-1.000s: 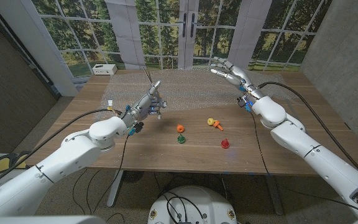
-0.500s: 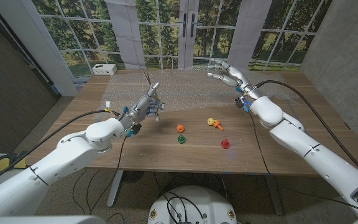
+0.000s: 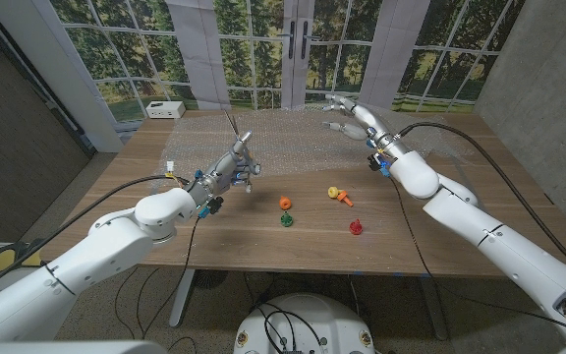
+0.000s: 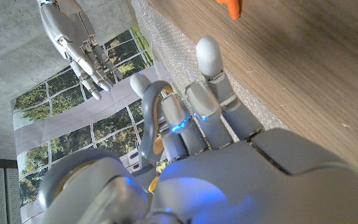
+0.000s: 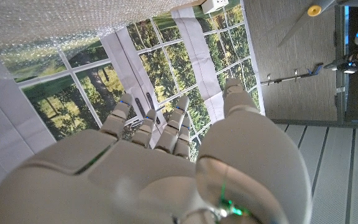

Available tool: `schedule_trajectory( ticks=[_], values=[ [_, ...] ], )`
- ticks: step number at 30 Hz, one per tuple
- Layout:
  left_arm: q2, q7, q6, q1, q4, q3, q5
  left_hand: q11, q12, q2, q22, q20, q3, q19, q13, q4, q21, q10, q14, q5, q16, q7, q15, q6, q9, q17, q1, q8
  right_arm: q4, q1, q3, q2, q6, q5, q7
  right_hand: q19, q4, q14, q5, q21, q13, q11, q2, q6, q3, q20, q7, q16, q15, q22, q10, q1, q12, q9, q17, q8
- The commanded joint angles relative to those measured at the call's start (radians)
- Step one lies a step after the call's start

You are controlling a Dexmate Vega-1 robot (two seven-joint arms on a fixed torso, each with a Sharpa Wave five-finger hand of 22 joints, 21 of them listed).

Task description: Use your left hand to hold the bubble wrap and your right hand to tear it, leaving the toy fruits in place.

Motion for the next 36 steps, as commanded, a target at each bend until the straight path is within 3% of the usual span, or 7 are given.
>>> schedule_trajectory(
  ticks=[1,13,19,24,30,31,36],
  values=[
    [-0.009,-0.013,-0.006,-0.017,0.014,0.015,0.004,-0.002,0.004,0.004,0.003,-0.001,0.000,0.005,0.002,-0.006,0.009,0.008,0.008,0.008,0.002,0.003,-0.001,0.004,0.224,0.001,-0.004,0.401,-0.021,0.035,-0.046,-0.016,-0.073,-0.192,-0.033,0.008,0.002,0.014,0.001,0.001,0.003,-0.002,0.001,-0.007,0.008,0.003,-0.003,0.007,-0.059,0.002,0.022,0.017,0.001,0.001,0.002,0.000],
    [-0.020,-0.025,-0.012,-0.042,0.029,0.028,0.009,-0.002,0.003,0.007,0.002,-0.001,0.002,0.004,0.002,-0.010,0.012,0.010,0.012,0.010,0.002,0.005,-0.001,0.013,0.170,0.001,0.005,0.369,-0.051,0.074,-0.108,-0.020,-0.199,-0.360,-0.024,0.014,0.008,0.006,-0.001,-0.001,0.008,0.006,-0.004,-0.043,0.005,-0.008,0.012,0.004,-0.063,0.002,0.031,0.020,-0.007,0.001,0.002,-0.015],
    [-0.018,-0.036,-0.005,-0.042,0.032,0.029,-0.004,-0.001,0.003,0.008,-0.002,-0.002,0.003,0.004,0.002,-0.011,0.011,0.010,0.012,0.011,0.002,0.005,-0.001,0.009,0.193,0.000,0.010,0.382,-0.031,0.101,-0.138,-0.006,-0.233,-0.386,0.002,0.017,0.011,0.007,-0.002,-0.001,0.011,0.007,-0.006,-0.045,0.003,-0.013,0.013,0.004,-0.066,0.002,0.035,0.018,-0.008,0.001,0.002,-0.015],
    [-0.019,-0.023,-0.015,-0.029,0.029,0.022,-0.005,-0.001,0.003,0.009,0.001,-0.002,0.002,0.003,0.002,-0.011,0.014,0.011,0.012,0.011,0.001,0.007,-0.001,0.013,0.168,0.000,0.012,0.367,-0.018,0.126,-0.164,0.003,-0.254,-0.410,0.022,0.031,0.012,-0.002,-0.002,0.002,0.015,-0.001,-0.008,-0.055,0.002,-0.029,0.008,-0.002,-0.043,0.002,0.030,0.021,-0.016,0.001,0.000,-0.018],
    [-0.013,-0.015,-0.003,-0.022,0.022,0.016,-0.013,-0.001,0.003,0.010,0.000,-0.001,0.002,0.002,0.002,-0.010,0.016,0.011,0.012,0.011,0.001,0.007,-0.001,0.012,0.186,0.000,0.015,0.377,-0.002,0.156,-0.195,0.014,-0.273,-0.447,0.036,0.023,0.013,-0.008,-0.002,-0.003,0.018,-0.006,-0.007,-0.059,0.002,-0.033,0.004,-0.006,-0.055,0.002,0.027,0.022,-0.022,0.001,-0.001,-0.018],
    [-0.013,-0.019,-0.003,-0.020,0.024,0.016,-0.017,-0.001,0.003,0.010,-0.004,-0.003,0.002,0.003,0.002,-0.009,0.014,0.011,0.012,0.011,0.001,0.006,-0.001,0.016,0.167,0.000,0.015,0.367,0.000,0.160,-0.201,0.016,-0.279,-0.459,0.034,0.022,0.014,-0.009,-0.003,-0.004,0.018,-0.006,-0.007,-0.058,0.001,-0.036,0.002,-0.006,-0.056,0.002,0.028,0.021,-0.022,0.002,-0.001,-0.017],
    [-0.013,-0.017,-0.001,-0.018,0.025,0.017,-0.020,-0.001,0.003,0.010,-0.001,-0.002,0.002,0.002,0.002,-0.008,0.017,0.012,0.012,0.010,0.001,0.005,-0.001,0.016,0.163,0.000,0.016,0.363,0.009,0.178,-0.228,0.021,-0.291,-0.501,0.038,0.020,0.030,-0.006,-0.008,-0.004,0.025,-0.007,-0.004,-0.058,-0.009,-0.050,-0.002,-0.004,-0.074,0.003,0.040,-0.005,-0.024,0.002,0.002,-0.016]
  ],
)
